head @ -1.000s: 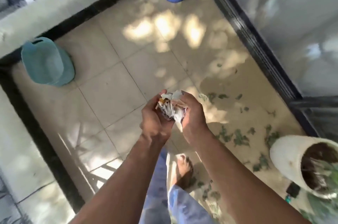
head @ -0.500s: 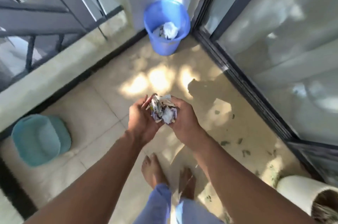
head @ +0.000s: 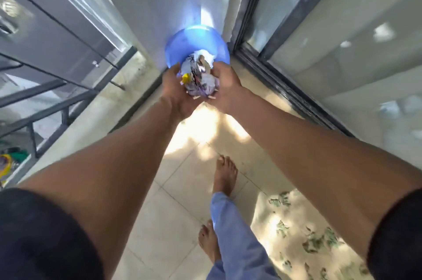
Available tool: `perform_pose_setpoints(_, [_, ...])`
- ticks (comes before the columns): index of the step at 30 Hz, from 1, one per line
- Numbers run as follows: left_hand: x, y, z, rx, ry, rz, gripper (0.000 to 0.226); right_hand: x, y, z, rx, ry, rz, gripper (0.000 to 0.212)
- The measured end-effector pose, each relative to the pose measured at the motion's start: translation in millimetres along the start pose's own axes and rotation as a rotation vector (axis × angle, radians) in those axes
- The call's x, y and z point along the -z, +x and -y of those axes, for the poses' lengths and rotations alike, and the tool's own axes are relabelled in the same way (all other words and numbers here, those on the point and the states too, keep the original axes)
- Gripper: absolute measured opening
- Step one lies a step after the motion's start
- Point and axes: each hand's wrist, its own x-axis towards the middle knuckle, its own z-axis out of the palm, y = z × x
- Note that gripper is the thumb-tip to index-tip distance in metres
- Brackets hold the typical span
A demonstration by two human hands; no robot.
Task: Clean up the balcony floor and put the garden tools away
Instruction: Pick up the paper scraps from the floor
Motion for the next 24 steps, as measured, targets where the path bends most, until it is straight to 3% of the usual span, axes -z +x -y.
perform_pose_setpoints(3, [-8.9, 28.4, -29.1, 0.035, -0.062, 0.029, 0.064, -15.6, 2.2, 31.9, 0.022, -0.013, -0.037, 0.046])
perform_pose_setpoints(8, [-7.3, 68.4, -48.2, 0.058, -0.189, -0.008, 0.058, -19.3, 35.7, 54.7, -0.028, 0.152, -0.033, 0.068])
perform_pose_setpoints(11, [-0.1, 82.7, -46.0, 0.041, -0.191, -0.061, 0.073, -13.0, 40.1, 50.9, -0.013, 0.161, -0.053, 0.058])
perform_pose_setpoints(14, [18.4, 98.2, -36.9, 0.091, 0.052, -0.096, 0.058, 0.8, 26.4, 38.4, -0.041, 0.125, -0.073, 0.038])
perform_pose_setpoints(18, [39.3, 84.8, -14.7, 0.209, 0.507, -0.101, 0.026, 15.3, 2.1, -1.2, -0.059, 0.024, -0.178, 0.044])
perform_pose_setpoints(24, [86.1, 41.1, 45.4, 0.417, 1.116, -0.019, 0.026, 42.6, -47.1, -110.6, -0.164, -0.096, -0.459, 0.028])
